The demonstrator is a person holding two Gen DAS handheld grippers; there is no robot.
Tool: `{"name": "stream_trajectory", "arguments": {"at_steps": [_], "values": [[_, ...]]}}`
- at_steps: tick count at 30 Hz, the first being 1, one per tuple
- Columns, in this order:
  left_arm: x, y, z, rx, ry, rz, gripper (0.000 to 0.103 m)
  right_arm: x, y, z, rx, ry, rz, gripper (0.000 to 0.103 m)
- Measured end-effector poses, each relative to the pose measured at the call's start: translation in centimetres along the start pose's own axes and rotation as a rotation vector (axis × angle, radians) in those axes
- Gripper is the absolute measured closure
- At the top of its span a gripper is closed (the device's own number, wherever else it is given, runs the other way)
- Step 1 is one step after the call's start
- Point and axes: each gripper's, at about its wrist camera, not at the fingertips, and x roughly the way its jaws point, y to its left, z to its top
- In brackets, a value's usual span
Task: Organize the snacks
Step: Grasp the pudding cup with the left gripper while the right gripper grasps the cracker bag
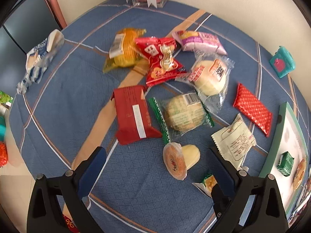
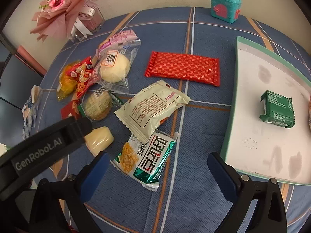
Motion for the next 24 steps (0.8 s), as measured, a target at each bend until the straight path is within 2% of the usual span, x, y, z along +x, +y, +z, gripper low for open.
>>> {"name": "stream_trajectory", "arguments": {"at_steps": [4,13,18,21,23,24], "values": [[1.0,0.0,0.0,-0.009,0.029,-0.014,0.001,0.8,0.6,0.0,-0.012,-0.001,-0.023,0.001],[2.4,-0.6,-0.3,-0.008,0.060,-0.036,0.001,2.4,1.8,0.2,-0.059,-0.002,-0.059,0.013],[3.3,-1.3,-0.4,0.001,0.077,-0.045,0.001,2.7,1.8,0.1,-0.062,-0.001,-0.051,0.013],[4.1,-1.7,-0.8,0.004,0.092,-0.049,0.002,2.7,1.4,0.0,-0.055,-0.003,-0.043,0.018],[4.4,-1.9,-0.9,0.005,0.092,-0.052,0.003,2.5,0.9,-0.2,-0.050,-0.001,-0.040,0.022],[4.5,-2.0,-0.9,0.002,0.091,-0.061,0.007,2.5,0.8,-0.2,-0.048,0.000,-0.040,0.023]]}}
